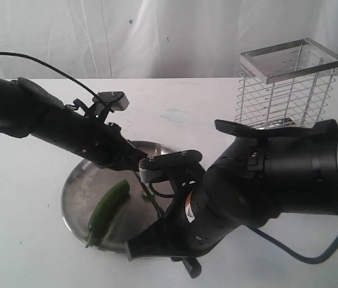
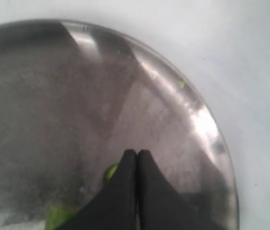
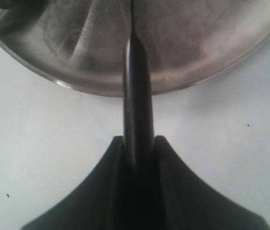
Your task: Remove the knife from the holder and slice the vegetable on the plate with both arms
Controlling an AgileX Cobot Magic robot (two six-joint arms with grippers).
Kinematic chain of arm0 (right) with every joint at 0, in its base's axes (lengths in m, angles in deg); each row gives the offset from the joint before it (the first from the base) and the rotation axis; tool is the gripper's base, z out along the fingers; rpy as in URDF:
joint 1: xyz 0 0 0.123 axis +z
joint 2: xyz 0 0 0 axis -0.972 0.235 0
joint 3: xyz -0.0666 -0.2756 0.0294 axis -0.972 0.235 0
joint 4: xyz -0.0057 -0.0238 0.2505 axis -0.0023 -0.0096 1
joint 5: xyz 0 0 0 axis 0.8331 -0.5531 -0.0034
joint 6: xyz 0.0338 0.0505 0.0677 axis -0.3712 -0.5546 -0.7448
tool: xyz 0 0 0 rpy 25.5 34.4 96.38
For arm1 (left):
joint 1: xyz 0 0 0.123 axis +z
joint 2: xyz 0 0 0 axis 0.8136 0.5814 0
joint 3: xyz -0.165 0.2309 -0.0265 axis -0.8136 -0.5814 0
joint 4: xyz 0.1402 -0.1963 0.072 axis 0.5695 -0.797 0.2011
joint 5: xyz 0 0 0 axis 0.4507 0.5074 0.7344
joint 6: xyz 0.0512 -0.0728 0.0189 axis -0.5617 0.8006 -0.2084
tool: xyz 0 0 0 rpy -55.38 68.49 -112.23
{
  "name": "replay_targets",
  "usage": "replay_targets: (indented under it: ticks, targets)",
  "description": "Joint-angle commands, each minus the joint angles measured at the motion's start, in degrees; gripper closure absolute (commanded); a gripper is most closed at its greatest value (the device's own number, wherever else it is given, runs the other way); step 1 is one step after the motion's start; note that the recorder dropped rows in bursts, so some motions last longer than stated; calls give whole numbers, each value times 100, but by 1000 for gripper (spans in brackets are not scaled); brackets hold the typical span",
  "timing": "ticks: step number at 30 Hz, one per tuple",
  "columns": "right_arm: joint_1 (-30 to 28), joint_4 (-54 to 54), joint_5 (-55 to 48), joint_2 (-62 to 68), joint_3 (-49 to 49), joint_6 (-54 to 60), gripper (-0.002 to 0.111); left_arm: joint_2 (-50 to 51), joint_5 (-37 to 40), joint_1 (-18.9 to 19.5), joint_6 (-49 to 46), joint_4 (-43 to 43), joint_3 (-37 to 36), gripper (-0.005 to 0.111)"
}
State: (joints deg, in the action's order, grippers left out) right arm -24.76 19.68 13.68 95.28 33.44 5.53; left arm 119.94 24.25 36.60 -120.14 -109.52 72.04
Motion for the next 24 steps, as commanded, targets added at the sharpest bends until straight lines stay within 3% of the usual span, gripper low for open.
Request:
replay_targets:
  ticks: [1, 7, 15, 24]
  targets:
    - [-13, -117, 41, -74, -44, 90, 108, -80, 594, -53, -189, -201, 400, 107]
    - [-13, -114, 6, -74, -44, 90, 108, -597, 924, 2, 5, 509, 526, 107]
    - [-13, -114, 320, -74, -44, 90, 108, -873, 1469, 478, 577, 1094, 486, 107]
    - [-13, -7, 657, 127, -44, 90, 108, -873, 920, 516, 568, 1046, 19, 107]
